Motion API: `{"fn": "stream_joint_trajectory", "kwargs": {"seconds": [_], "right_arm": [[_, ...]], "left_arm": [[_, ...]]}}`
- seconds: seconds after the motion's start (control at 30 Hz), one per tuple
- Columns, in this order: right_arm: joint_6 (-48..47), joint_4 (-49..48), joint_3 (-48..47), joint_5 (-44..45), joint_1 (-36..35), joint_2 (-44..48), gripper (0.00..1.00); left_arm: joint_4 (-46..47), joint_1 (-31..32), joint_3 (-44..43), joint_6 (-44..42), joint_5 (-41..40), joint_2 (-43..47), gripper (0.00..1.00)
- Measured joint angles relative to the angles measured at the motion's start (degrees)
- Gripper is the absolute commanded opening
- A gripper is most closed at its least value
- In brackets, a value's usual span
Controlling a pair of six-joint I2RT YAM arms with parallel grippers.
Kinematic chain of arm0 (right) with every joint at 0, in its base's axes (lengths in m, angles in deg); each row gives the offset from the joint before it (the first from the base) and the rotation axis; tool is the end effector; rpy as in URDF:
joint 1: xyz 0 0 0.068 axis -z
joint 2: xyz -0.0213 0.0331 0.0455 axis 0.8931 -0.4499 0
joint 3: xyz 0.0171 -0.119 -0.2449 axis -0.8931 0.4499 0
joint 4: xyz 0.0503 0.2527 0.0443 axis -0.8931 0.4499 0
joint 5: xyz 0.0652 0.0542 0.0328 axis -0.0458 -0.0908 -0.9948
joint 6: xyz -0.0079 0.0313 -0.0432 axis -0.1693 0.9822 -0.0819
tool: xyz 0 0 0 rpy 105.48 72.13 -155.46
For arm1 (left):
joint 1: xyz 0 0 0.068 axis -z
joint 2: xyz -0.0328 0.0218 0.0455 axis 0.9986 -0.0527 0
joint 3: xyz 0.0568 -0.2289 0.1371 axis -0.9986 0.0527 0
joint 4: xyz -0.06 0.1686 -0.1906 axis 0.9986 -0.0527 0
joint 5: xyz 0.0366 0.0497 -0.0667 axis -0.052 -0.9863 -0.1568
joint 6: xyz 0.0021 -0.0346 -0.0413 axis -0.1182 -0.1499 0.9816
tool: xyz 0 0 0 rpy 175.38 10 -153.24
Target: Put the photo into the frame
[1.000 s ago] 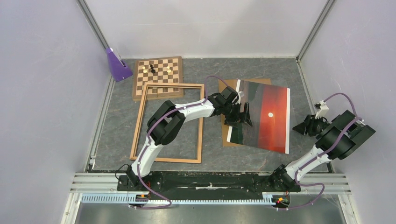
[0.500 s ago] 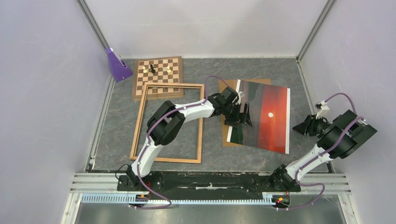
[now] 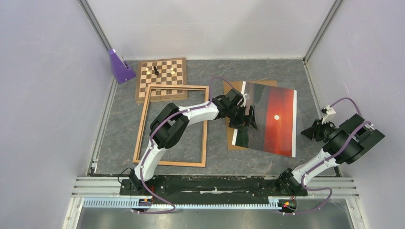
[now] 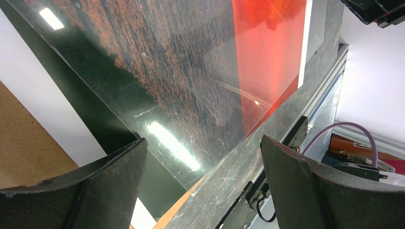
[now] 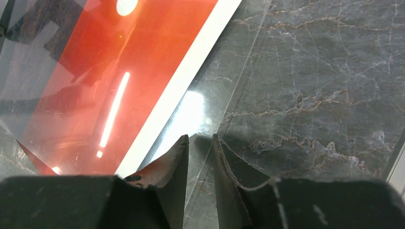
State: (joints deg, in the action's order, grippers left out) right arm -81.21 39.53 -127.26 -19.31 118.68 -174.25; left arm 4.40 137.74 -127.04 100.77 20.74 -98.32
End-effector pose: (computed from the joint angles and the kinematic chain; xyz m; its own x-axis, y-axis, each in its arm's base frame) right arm 0.1897 -0.2233 0.1217 -0.6641 0.0463 -0.7462 -0.3379 0.8717 0.3548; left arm 0.3010 -0.3942 0.1507 -0.9360 0.2139 -0.2796 0.3511 0.6251 -0.6971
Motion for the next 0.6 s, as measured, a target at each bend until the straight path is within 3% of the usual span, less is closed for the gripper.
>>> {"fn": "stream_joint_trajectory", "kwargs": {"seconds": [0.6], "right_arm": [[-7.5, 17.3, -5.2, 7.7, 1.2, 0.7, 0.07]], "left_arm": [[-1.6, 0.0, 0.0, -2.9, -2.0, 0.7, 0.97]]}}
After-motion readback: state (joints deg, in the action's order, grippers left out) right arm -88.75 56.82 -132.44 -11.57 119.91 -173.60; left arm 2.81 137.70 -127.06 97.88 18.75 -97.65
